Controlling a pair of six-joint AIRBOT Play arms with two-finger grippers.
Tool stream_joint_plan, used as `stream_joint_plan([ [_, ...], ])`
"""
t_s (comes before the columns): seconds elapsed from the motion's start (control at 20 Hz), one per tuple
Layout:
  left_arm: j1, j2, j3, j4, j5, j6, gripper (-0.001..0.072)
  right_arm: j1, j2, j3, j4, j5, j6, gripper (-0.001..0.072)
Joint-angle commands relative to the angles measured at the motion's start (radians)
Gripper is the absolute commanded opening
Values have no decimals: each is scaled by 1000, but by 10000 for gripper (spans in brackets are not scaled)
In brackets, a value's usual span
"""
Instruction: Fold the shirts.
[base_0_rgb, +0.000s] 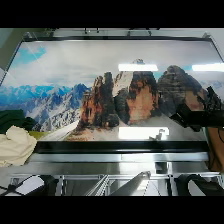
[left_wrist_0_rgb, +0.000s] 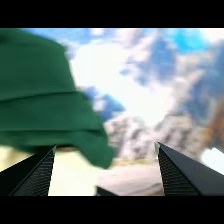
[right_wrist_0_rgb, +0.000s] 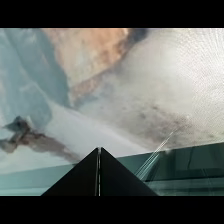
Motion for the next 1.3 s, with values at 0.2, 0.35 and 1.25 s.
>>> stream_joint_plan([
  [0.2,111,-313,32,182,75,-28,713,-3,1,0,1,-44,0,19],
  [0.35,42,-406,48,180,86,-30,509,-3,1,0,22,-64,0,19],
  [1.25,-139,-394,340,314,-169,-101,237,-3,0,-1,19,-72,0,19],
])
